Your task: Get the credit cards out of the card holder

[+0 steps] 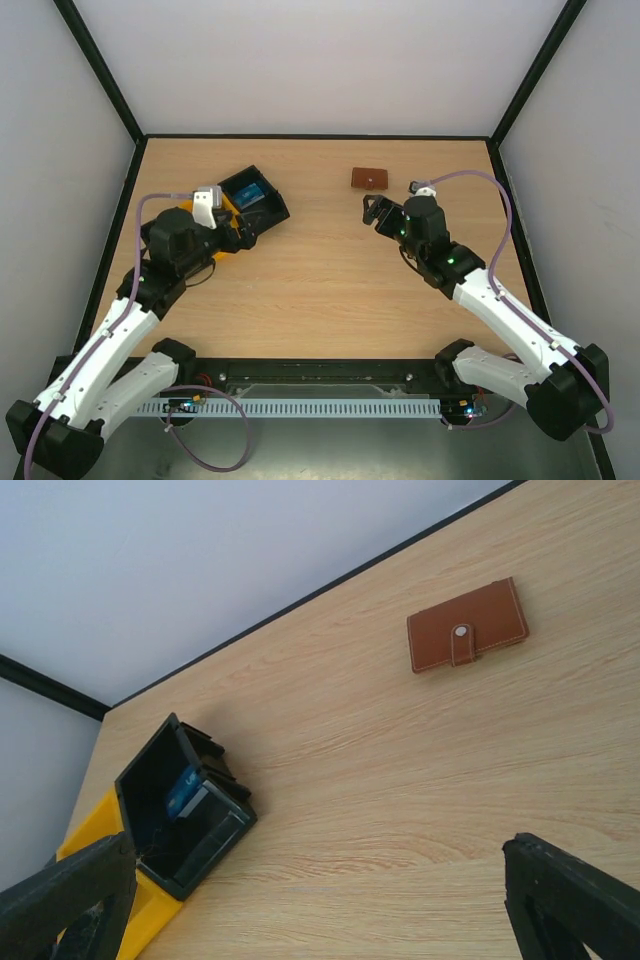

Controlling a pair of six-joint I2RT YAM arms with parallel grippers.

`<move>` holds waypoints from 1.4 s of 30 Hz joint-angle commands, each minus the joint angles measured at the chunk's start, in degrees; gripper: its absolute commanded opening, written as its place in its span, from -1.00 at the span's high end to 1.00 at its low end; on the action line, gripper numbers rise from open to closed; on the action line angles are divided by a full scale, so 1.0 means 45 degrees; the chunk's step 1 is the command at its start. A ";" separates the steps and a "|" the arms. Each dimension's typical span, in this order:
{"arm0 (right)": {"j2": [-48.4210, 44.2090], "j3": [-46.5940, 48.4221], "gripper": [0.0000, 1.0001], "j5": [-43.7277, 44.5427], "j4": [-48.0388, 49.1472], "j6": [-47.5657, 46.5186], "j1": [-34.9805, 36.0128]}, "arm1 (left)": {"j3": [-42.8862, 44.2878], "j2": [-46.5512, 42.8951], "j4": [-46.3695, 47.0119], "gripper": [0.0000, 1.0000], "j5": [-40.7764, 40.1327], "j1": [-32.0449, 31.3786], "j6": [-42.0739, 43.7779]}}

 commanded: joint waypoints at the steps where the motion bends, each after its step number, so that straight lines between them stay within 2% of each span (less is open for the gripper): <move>1: 0.0067 -0.0346 -0.95 -0.0353 0.0915 0.0082 -0.0072 | -0.0276 -0.0494 0.0304 -1.00 -0.0398 0.0099 0.0092; 7: 0.1077 -0.0427 -0.96 0.0785 0.2264 0.0536 -0.0081 | -0.0098 -0.0585 -0.0219 -1.00 -0.0685 0.0097 0.0659; 13: 0.3887 0.0525 -0.96 0.1604 0.3364 0.0912 -0.0282 | 0.0056 -0.0710 -0.0868 -1.00 -0.1071 0.0084 0.1107; 15: 0.4947 0.0718 -0.98 0.0901 0.4113 0.1177 -0.0838 | 0.0018 -0.0733 -0.1052 -1.00 -0.1127 0.0096 0.1253; 19: 0.7265 0.1446 -0.50 -0.0663 0.5291 0.1902 -0.2081 | 0.0170 -0.0490 -0.1678 -1.00 -0.1615 0.0098 0.1428; 22: 0.8912 0.2457 -0.11 -0.0522 0.5423 0.1723 -0.2488 | 0.0132 -0.0490 -0.1824 -1.00 -0.1885 0.0062 0.1589; 26: 1.0617 0.3730 0.13 -0.0366 0.5350 0.1897 -0.2917 | -0.0045 -0.0789 -0.1794 -1.00 -0.2057 0.0040 0.1667; 33: 1.3005 0.4554 0.18 -0.0537 0.6890 0.2831 -0.3752 | -0.0197 -0.1280 -0.1854 -1.00 -0.2175 0.0005 0.1837; 42: 1.4523 0.5343 0.11 -0.1312 0.7823 0.3814 -0.4383 | -0.0395 -0.1636 -0.1708 -1.00 -0.2278 -0.0010 0.1985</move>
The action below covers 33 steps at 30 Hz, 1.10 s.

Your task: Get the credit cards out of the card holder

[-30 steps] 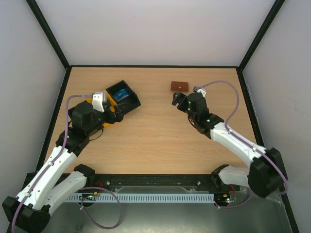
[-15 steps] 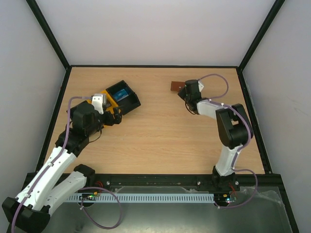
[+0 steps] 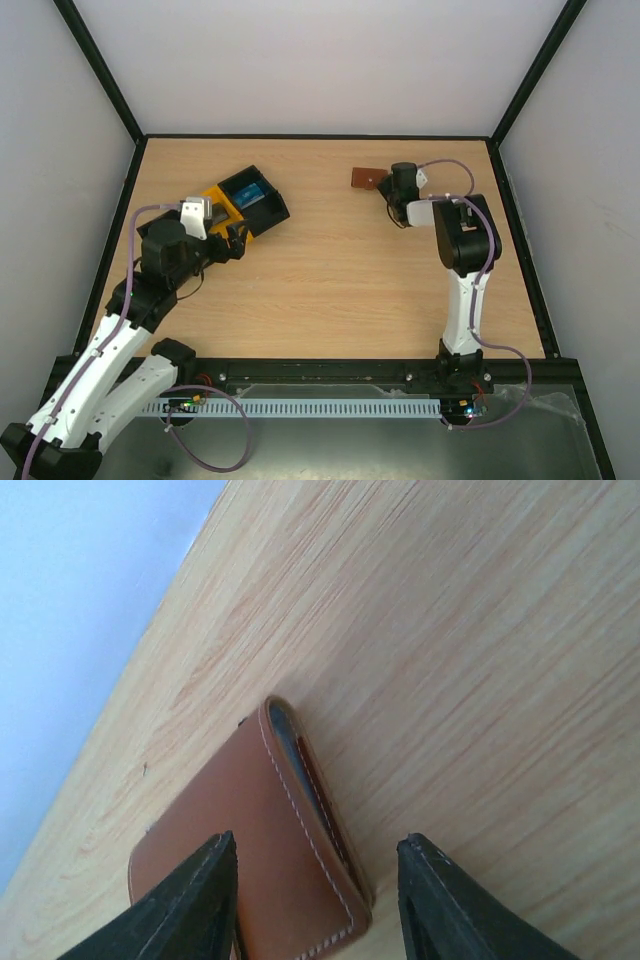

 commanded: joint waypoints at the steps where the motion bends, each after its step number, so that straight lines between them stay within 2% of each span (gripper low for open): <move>1: 0.0650 0.0510 0.11 -0.0431 0.0667 0.0702 -0.0138 | -0.0155 -0.0003 0.0060 -1.00 -0.0208 -0.0023 0.0256; 11: 0.1582 0.0683 0.14 -0.0323 0.0550 0.1179 -0.0128 | -0.0197 0.0095 -0.0101 -1.00 -0.0549 -0.0019 0.0297; 19: 0.1773 0.0541 0.47 -0.0617 0.0589 0.0524 -0.0150 | -0.0200 0.0120 -0.0116 -1.00 -0.0588 -0.0024 0.0336; 26: 0.1619 0.0404 0.95 -0.1108 0.0779 -0.0116 -0.0328 | -0.0193 0.0123 -0.0191 -1.00 -0.0846 -0.0019 0.0340; 29: 0.1266 0.0096 0.95 -0.1278 0.0562 -0.0802 -0.0334 | -0.0152 0.0091 -0.0254 -1.00 -0.1022 -0.0019 0.0350; 33: 0.0340 -0.1312 0.95 -0.1501 0.1155 -0.1513 -0.0350 | -0.0142 0.0100 -0.0267 -1.00 -0.1154 -0.0019 0.0355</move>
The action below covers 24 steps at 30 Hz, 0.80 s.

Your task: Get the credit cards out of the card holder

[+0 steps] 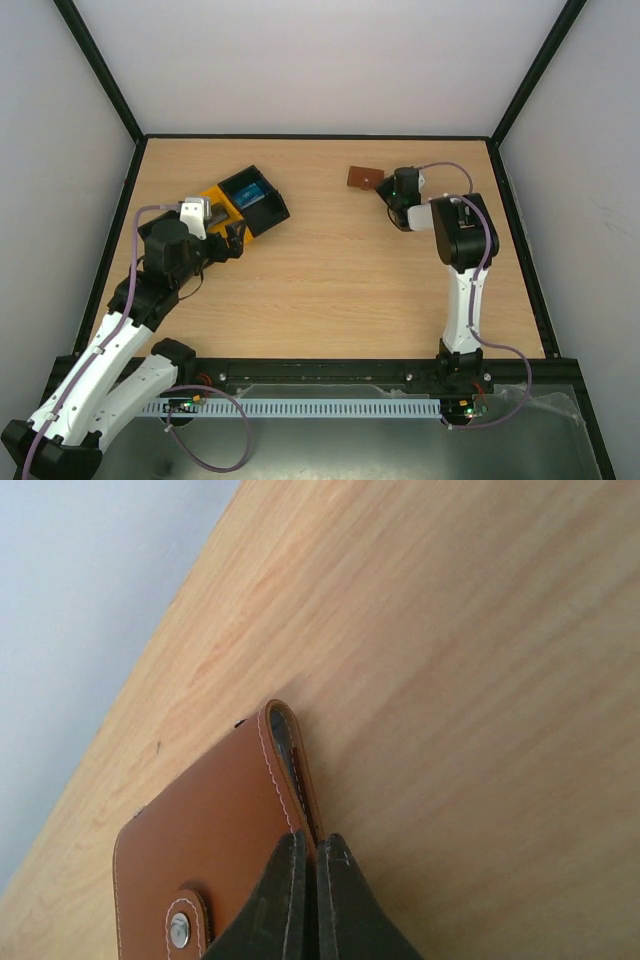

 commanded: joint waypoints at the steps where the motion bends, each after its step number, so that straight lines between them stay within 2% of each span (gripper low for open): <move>1: -0.0862 -0.1730 0.95 -0.0346 -0.0606 -0.1259 -0.0027 | -0.0053 -0.0054 -0.0103 -1.00 -0.0324 -0.0019 0.0229; 5: -0.1231 -0.1907 0.95 -0.0682 -0.0569 -0.2570 -0.0024 | -0.0034 -0.0051 -0.0113 -1.00 -0.0302 -0.0019 0.0209; 11: -0.1490 -0.1170 0.95 -0.1977 -0.2087 -0.3273 -0.0026 | -0.0032 -0.0060 -0.0144 -1.00 -0.0483 -0.0017 0.0230; 16: -0.2605 -0.2963 0.95 -0.2642 -0.2225 -0.3608 -0.0007 | -0.0035 0.0039 -0.0150 -1.00 -0.0658 0.0000 0.0192; 20: -0.3980 -0.4277 0.95 -0.2942 -0.2761 -0.4161 0.0086 | -0.0097 0.0205 -0.0027 -1.00 0.0094 -0.0002 0.0399; 24: -0.5504 -0.5492 0.95 -0.2872 -0.3730 -0.5142 0.0684 | -0.0067 0.0235 -0.0133 -1.00 0.0186 0.0000 0.0420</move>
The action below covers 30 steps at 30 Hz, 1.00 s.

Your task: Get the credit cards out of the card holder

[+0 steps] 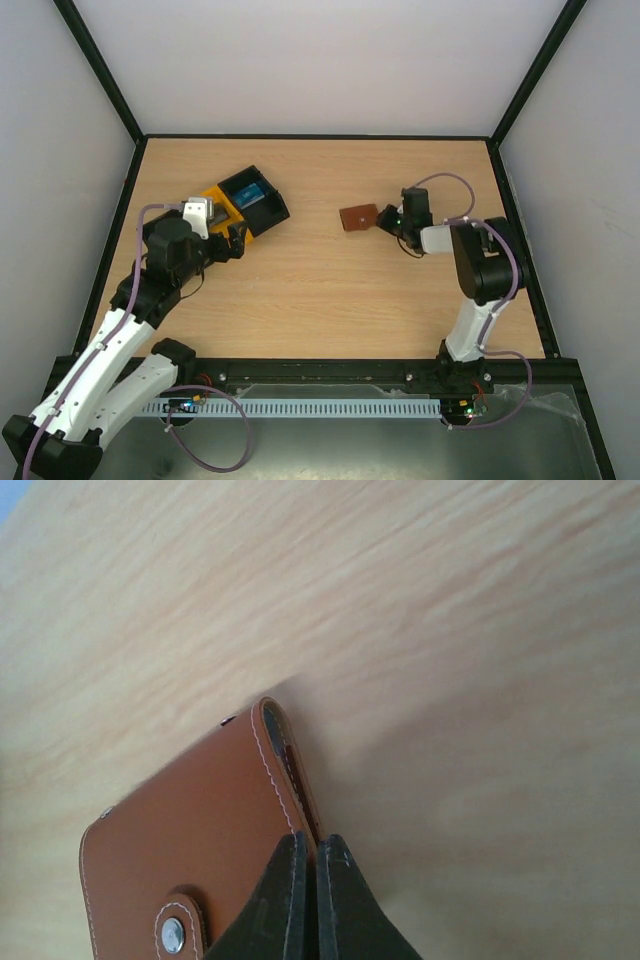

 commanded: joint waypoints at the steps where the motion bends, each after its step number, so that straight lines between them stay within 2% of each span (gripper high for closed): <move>1: -0.1447 -0.1068 0.95 -0.0158 -0.1853 -0.1357 0.0803 | -0.0062 -0.0070 -0.0079 -1.00 0.0288 0.0000 0.0197; 11: -0.4462 -0.3315 0.95 -0.0727 -0.3421 -0.1468 0.3228 | -0.0069 0.0020 -0.0128 -1.00 0.0393 -0.0001 0.0198; 16: -0.5382 -0.3247 0.95 -0.0718 -0.5298 -0.2217 0.3772 | -0.0047 0.0098 -0.0175 -1.00 0.0509 -0.0028 0.0119; 20: -0.5520 -0.2535 0.95 0.0494 -0.7143 -0.2441 0.3771 | 0.0029 0.0295 -0.0236 -1.00 0.0996 -0.0020 0.0073; 24: -0.6070 -0.1817 0.68 0.1733 -0.8011 -0.1052 0.3792 | 0.0040 0.0250 -0.0347 -1.00 0.0667 -0.0019 -0.0095; 26: -0.6404 -0.1620 0.47 0.2107 -0.8225 0.0303 0.3822 | 0.0074 0.0171 -0.0416 -1.00 0.0358 -0.0025 -0.0169; 30: -0.6972 -0.1624 0.27 0.2815 -0.8620 0.3168 0.3986 | 0.0065 0.0003 -0.0461 -1.00 0.0205 -0.0019 -0.0175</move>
